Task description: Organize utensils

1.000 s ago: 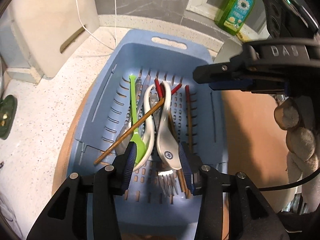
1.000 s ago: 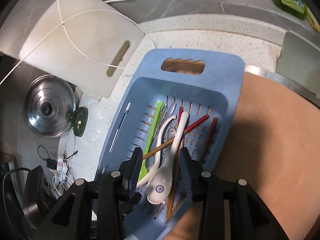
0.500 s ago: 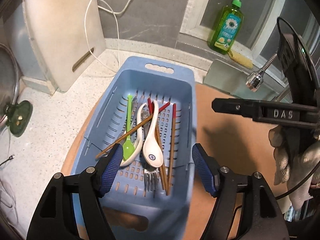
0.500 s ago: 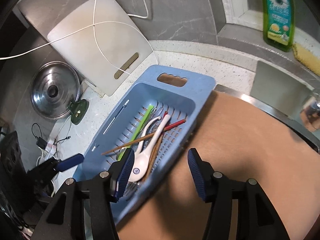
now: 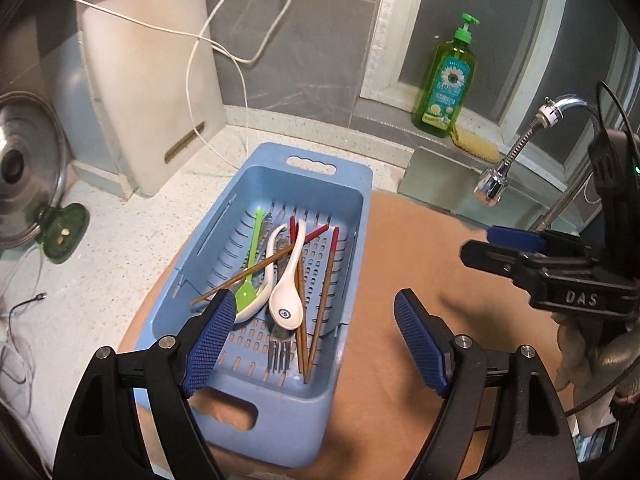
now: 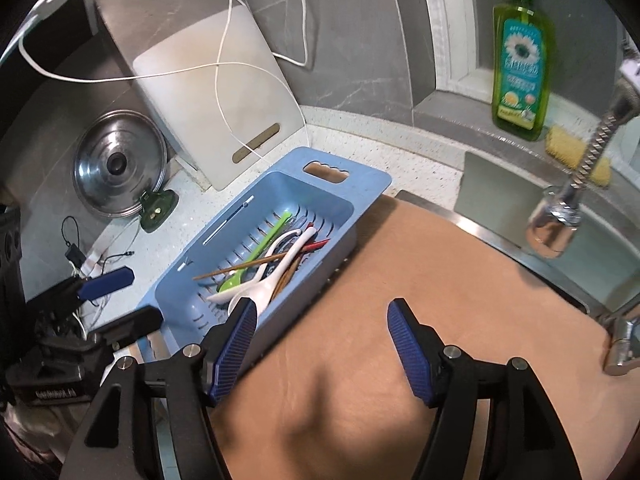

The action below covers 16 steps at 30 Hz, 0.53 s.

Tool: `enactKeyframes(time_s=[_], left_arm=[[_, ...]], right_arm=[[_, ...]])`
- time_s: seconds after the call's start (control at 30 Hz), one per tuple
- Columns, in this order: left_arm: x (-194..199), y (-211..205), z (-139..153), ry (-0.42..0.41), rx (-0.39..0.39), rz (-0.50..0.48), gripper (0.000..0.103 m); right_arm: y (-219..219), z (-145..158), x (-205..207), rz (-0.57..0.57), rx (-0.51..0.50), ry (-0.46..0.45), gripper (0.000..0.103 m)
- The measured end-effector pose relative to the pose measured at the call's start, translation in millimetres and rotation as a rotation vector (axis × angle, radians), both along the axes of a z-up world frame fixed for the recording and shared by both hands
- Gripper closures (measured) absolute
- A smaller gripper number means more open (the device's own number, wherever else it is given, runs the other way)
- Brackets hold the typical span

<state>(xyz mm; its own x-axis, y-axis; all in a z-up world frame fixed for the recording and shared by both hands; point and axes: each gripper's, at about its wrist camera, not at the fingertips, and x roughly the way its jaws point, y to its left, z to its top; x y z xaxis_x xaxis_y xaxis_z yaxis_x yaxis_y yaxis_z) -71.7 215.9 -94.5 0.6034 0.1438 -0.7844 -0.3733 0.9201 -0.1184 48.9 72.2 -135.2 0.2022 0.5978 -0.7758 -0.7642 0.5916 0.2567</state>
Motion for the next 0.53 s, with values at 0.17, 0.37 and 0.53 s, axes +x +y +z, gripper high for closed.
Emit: enactKeyframes(time_s=[0.17,0.37,0.53], left_arm=[[-9.5,-11.6,8.9,-0.036,0.035,0.060,0.021],[-21.2,-18.9,18.6,-0.109,0.053,0.108,0.021],[-22.7,-27.6,23.4,-0.114,0.074,0.088,0.021]], right_arm=[[-21.5,7.2,-6.3,-0.020,0.016,-0.028,0.039],[-38.0,6.7,-11.1,-0.024,0.009,-0.045,0.039],[-46.5,1.3,-8.4,-0.046,0.010,-0.027,0.039]])
